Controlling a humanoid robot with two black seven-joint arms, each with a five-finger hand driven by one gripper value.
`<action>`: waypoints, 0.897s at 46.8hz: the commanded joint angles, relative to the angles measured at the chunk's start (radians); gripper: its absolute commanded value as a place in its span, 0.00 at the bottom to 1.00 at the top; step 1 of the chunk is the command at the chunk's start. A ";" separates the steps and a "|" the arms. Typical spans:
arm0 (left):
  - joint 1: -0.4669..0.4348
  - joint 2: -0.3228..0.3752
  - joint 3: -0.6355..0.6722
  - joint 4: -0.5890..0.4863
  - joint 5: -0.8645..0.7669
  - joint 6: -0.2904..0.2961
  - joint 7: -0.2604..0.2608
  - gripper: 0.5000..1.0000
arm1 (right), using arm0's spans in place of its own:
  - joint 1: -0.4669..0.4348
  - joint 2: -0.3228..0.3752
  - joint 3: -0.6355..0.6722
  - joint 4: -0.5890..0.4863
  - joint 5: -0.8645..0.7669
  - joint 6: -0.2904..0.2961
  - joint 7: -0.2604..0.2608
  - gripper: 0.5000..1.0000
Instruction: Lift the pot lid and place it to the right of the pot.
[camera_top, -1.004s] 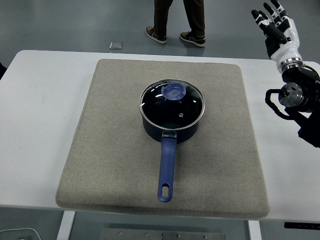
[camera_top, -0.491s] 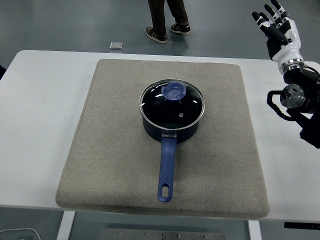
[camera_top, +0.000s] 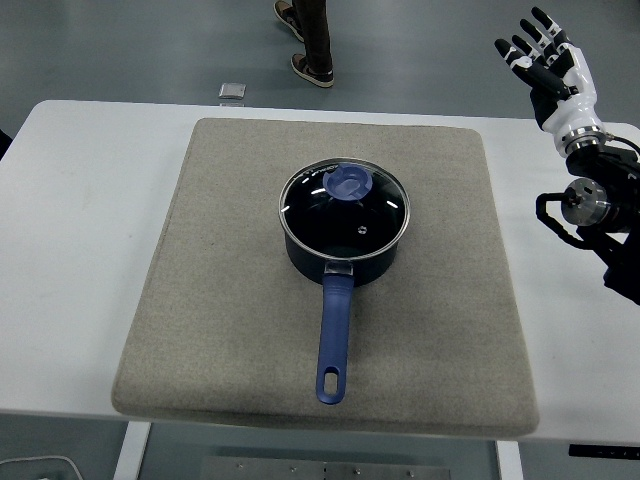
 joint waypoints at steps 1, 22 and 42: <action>0.000 0.000 0.000 0.000 0.000 0.000 0.000 1.00 | 0.000 0.002 0.001 -0.001 0.000 -0.002 0.001 0.81; 0.000 0.000 -0.001 0.000 0.000 0.000 0.000 1.00 | 0.011 -0.009 0.000 -0.001 -0.121 0.043 0.008 0.81; 0.000 0.000 0.000 0.000 0.000 -0.001 0.000 1.00 | 0.155 -0.101 0.003 0.011 -0.429 0.316 0.020 0.81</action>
